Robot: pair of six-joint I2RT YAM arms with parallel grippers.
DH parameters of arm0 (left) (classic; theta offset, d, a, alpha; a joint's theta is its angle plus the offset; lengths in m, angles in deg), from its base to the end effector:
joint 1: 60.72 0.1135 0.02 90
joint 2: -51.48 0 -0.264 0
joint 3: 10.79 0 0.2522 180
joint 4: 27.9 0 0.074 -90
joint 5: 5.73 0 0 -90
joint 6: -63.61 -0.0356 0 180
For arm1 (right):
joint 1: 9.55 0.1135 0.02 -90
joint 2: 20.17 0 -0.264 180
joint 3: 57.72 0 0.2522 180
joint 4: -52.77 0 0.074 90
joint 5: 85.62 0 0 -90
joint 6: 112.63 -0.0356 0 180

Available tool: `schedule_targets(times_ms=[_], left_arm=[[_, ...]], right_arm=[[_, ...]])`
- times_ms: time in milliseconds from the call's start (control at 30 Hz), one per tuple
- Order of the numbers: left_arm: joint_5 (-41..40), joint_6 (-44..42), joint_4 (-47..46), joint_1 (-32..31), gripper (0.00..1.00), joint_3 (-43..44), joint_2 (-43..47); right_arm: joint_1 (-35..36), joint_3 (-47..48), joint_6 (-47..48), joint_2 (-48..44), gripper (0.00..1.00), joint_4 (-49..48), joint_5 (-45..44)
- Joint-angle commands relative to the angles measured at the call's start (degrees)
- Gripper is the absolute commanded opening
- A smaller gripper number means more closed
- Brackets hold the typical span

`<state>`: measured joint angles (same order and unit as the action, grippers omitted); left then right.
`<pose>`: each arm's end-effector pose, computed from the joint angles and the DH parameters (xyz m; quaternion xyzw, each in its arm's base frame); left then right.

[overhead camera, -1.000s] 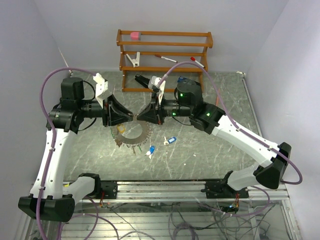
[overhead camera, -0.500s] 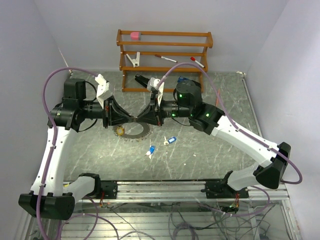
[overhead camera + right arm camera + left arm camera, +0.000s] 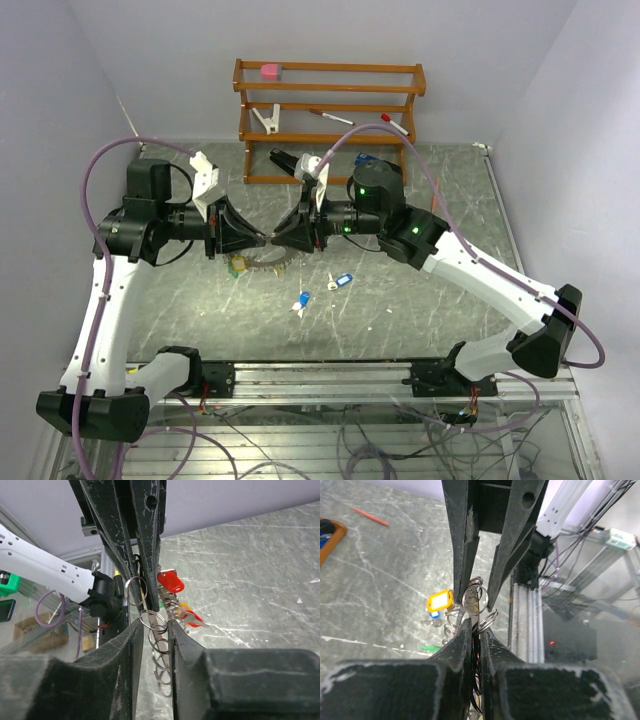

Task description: Put the keys on the keyring

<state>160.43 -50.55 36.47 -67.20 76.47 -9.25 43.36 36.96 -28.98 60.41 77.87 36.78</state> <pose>0.1767 -0.0549 0.4058 0.4483 0.6102 -0.4942 0.4271 0.1799 0.2696 0.4155 -0.4559 0.6105 0.4891 0.4245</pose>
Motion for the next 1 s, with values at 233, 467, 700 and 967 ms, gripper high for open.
schedule_targets(times_ms=[233,467,700,967], left_arm=[[-4.32,-20.12,12.62,-0.20,0.07,1.71,-2.36],[-8.35,-24.43,14.98,-0.11,0.07,-0.21,-3.51],[-12.91,-15.22,5.56,-0.11,0.07,-3.54,-0.11],[-14.16,-11.09,2.52,0.02,0.07,-5.79,2.82]], right_arm=[[-5.49,-0.24,-2.57,-6.09,0.45,3.07,-6.41],[-12.20,-11.49,-5.57,-7.68,0.44,13.73,-17.85],[-11.97,-22.99,-11.07,-1.82,0.40,8.92,-17.04],[-10.29,-27.94,-8.64,7.21,0.33,3.33,-18.37]])
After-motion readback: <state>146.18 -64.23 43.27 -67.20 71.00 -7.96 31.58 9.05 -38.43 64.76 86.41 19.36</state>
